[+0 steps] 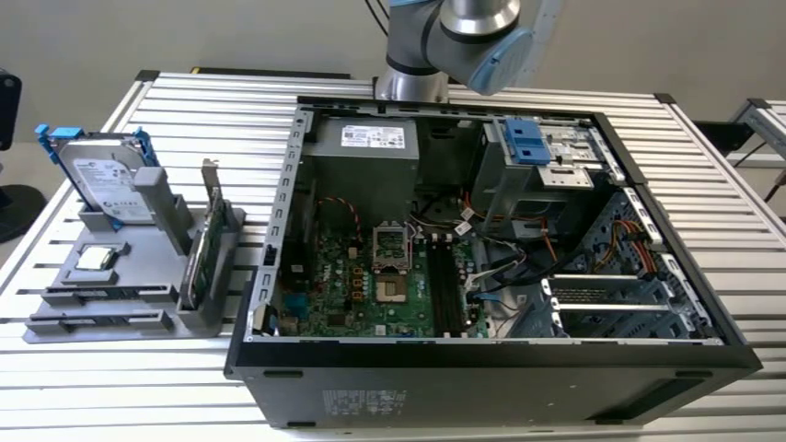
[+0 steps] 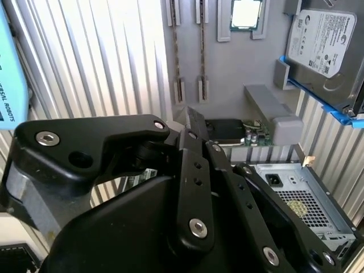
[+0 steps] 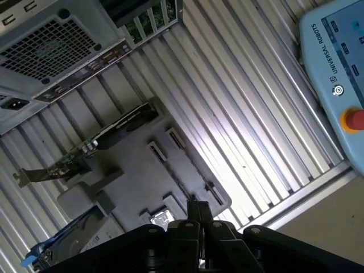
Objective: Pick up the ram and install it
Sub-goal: 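Pick up the ram and move it above insertion slot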
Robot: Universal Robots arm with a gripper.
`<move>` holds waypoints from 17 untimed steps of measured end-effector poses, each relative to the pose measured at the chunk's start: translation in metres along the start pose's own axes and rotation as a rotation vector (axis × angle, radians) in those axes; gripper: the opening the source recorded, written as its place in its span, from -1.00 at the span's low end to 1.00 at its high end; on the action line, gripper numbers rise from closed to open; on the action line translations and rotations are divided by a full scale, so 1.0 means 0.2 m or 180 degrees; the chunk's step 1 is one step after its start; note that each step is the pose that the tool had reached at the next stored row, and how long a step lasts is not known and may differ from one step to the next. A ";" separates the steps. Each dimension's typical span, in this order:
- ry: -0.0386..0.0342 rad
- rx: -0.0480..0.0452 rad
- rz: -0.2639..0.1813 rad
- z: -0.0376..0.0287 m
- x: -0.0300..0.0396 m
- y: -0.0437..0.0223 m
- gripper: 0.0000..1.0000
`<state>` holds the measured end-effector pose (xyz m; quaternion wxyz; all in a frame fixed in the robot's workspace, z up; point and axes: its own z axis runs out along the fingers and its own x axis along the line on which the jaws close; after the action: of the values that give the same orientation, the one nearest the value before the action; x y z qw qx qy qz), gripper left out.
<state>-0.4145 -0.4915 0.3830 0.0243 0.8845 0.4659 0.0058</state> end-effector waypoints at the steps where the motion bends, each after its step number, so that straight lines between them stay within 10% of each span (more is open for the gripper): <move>1: 0.0000 0.0000 0.0001 0.000 0.000 0.000 -1.00; 17: 0.0007 -0.0004 -0.0102 0.038 0.001 -0.002 -1.00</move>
<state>-0.4144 -0.4915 0.3755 0.0244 0.8768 0.4801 0.0066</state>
